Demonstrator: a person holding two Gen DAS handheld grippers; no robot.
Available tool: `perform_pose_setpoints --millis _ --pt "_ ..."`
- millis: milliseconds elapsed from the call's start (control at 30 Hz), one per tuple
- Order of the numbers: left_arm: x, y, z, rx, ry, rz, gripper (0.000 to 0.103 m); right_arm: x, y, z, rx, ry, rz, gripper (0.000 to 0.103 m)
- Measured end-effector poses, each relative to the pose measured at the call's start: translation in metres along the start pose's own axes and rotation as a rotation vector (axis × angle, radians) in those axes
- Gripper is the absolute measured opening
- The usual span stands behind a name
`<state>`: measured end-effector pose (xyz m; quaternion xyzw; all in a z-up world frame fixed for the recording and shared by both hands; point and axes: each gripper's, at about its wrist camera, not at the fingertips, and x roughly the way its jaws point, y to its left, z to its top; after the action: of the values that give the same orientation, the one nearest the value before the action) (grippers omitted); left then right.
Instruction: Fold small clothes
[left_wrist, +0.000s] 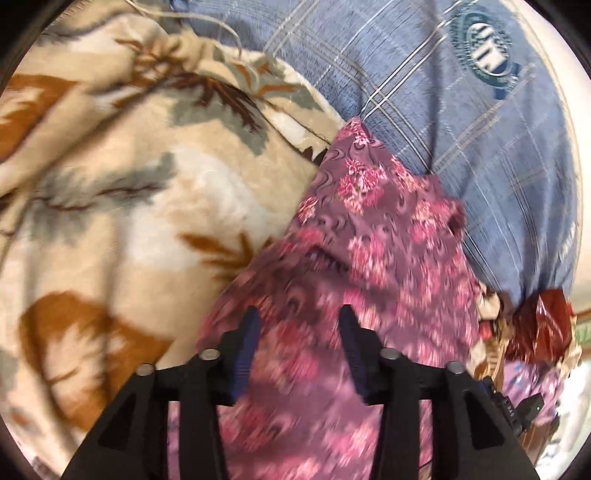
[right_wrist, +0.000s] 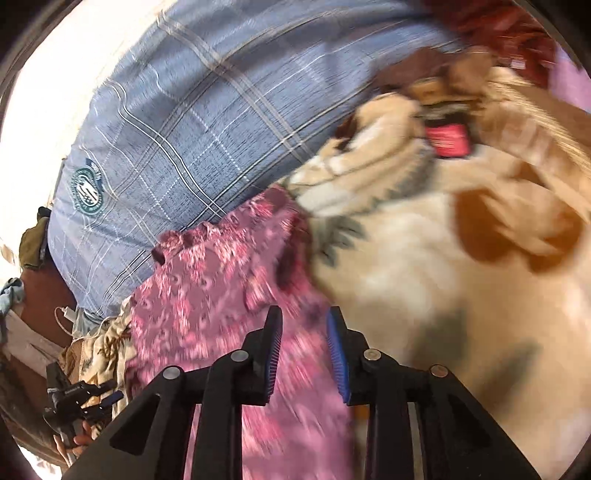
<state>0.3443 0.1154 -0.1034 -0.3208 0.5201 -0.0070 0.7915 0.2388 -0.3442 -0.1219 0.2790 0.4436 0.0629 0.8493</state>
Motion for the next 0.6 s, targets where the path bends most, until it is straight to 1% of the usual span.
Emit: perform_pose_setpoints --millis 67,100,200,333,400,467,600 --pt "-0.028 0.011 -0.014 0.025 -0.005 0.001 0.053 -0.026 -0.012 -0.018 0.011 0.009 -0.014 0.032" --pt "-0.04 0.015 -0.021 0.038 0.0 -0.003 0.055 -0.036 -0.014 -0.023 0.015 0.012 -0.015 0.035" --pt "-0.071 0.03 -0.046 0.07 0.029 -0.011 0.057 -0.065 -0.025 -0.056 0.031 0.036 -0.011 0.041" --pt "-0.105 0.058 -0.077 0.094 0.064 -0.024 0.059 -0.09 -0.038 -0.103 0.026 0.077 -0.02 0.042" --pt "-0.112 0.068 -0.091 0.103 0.084 -0.025 0.06 -0.099 -0.041 -0.121 0.017 0.089 -0.031 0.043" --pt "-0.111 0.077 -0.105 0.108 0.123 -0.032 0.061 -0.104 -0.044 -0.136 0.009 0.106 -0.028 0.045" --pt "-0.101 0.089 -0.127 0.11 0.195 -0.038 0.061 -0.104 -0.044 -0.155 0.009 0.135 -0.022 0.046"
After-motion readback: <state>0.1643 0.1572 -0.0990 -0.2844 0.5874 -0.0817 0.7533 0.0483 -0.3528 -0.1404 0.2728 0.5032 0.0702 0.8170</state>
